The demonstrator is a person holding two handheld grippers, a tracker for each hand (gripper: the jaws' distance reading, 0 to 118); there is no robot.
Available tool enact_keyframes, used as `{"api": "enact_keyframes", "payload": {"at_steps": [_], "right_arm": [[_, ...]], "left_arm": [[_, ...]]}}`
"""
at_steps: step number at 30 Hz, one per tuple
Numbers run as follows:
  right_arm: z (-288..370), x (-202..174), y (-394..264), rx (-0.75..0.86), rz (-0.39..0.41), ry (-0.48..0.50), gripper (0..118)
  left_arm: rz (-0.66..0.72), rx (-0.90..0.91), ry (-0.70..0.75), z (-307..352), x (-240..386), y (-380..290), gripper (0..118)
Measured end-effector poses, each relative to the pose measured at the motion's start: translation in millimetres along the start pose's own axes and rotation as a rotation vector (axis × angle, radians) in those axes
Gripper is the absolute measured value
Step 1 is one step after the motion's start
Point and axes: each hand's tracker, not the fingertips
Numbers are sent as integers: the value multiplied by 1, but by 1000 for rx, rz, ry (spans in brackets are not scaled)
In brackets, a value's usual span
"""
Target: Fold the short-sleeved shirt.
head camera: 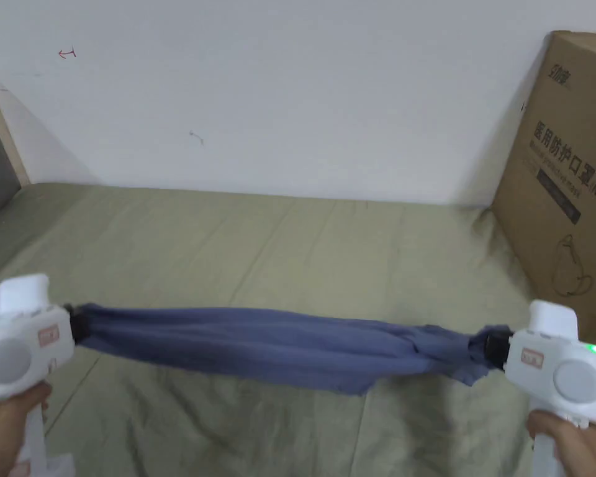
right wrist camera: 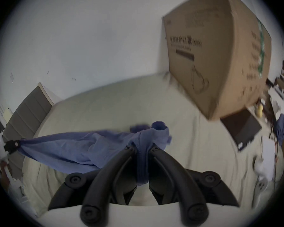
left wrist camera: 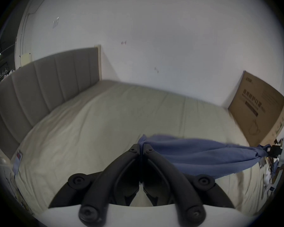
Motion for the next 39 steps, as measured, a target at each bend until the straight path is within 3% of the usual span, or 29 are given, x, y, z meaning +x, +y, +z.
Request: {"api": "enact_keyframes", "payload": {"at_steps": [9, 16, 23, 27, 29, 30, 31, 32, 33, 34, 39], "right_arm": [[92, 45, -129, -63, -102, 4, 11], [162, 69, -204, -113, -100, -26, 11], [157, 83, -282, -329, -118, -125, 11], [153, 79, -287, -306, -125, -130, 11], [154, 78, -275, -326, -112, -132, 13], [159, 77, -264, -327, -109, -128, 28], [165, 77, -253, -302, -101, -112, 59], [173, 75, -238, -247, -90, -84, 84], [181, 72, -222, -196, -85, -66, 100], [189, 69, -206, -140, -82, -59, 109], [247, 36, -116, 229, -16, -40, 109]], "left_arm": [[2, -146, 11, 111, -43, -128, 1], [56, -237, 35, 163, -85, -204, 1], [30, -454, 129, 152, -95, -256, 1], [53, -483, 157, 135, -90, -261, 2], [48, -497, 173, 134, -87, -251, 13], [52, -498, 169, 137, -84, -243, 36], [60, -490, 147, 145, -79, -235, 76], [77, -439, 84, 151, -74, -221, 99], [86, -385, 41, 159, -67, -206, 106], [80, -309, 19, 166, -60, -190, 106], [-4, 59, -155, 224, 5, -97, 106]]}}
